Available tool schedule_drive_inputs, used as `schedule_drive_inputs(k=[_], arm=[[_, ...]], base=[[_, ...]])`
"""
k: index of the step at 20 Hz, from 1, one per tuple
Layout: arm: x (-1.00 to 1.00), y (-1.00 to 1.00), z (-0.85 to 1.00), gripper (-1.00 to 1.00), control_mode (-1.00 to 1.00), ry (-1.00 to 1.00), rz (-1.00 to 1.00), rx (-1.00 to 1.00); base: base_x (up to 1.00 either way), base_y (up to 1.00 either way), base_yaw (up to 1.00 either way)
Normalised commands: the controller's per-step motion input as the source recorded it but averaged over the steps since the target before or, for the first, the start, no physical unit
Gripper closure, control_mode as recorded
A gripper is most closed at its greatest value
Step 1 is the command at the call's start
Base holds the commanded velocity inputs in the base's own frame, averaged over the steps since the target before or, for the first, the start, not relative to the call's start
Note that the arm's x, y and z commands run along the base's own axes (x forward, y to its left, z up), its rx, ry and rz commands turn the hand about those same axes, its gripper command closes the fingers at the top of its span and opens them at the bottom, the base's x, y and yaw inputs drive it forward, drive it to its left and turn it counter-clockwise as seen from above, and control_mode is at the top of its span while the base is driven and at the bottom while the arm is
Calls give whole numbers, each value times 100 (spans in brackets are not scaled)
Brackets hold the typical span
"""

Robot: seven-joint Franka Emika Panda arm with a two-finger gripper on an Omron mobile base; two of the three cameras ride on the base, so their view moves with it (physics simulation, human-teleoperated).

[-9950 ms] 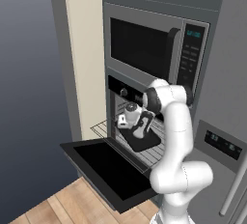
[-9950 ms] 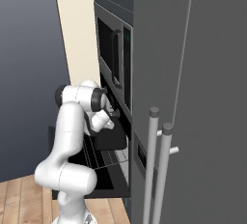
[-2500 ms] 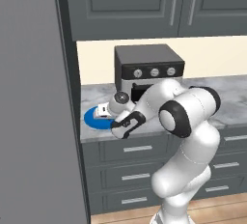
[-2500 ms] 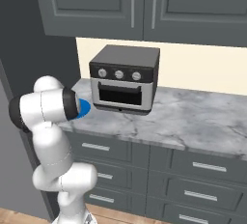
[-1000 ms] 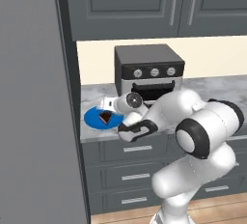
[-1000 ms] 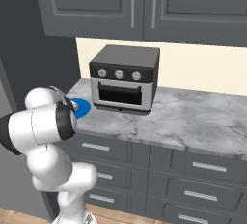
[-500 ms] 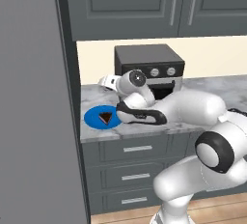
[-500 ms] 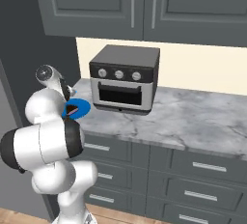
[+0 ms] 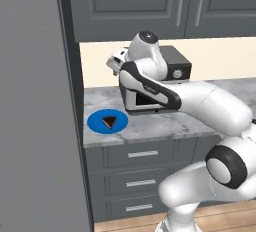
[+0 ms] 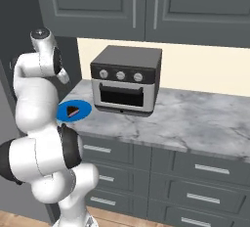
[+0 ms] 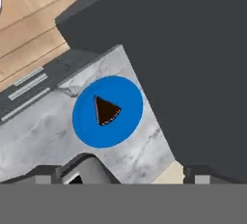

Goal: Take the baked cake out of the oven and place it on the plate for cooling. Then close the oven door.

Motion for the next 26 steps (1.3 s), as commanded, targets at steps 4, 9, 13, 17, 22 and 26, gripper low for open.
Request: schedule_drive_inputs(k=[4, 9, 13, 17, 22, 26], arm=[[-61, -8, 24, -100, -100, 37, -73, 17], [-33, 0, 1, -100, -100, 25, -88, 12], [-31, -14, -18, -100, -100, 12, -87, 14], [-42, -36, -53, -100, -100, 2, -74, 15], [-70, -38, -72, -100, -100, -6, -58, 18], [-44, -39, -49, -100, -100, -9, -53, 12]], base=[[0, 0, 0], [0, 0, 0], [0, 0, 0], [0, 0, 0], [0, 0, 0], [0, 0, 0]])
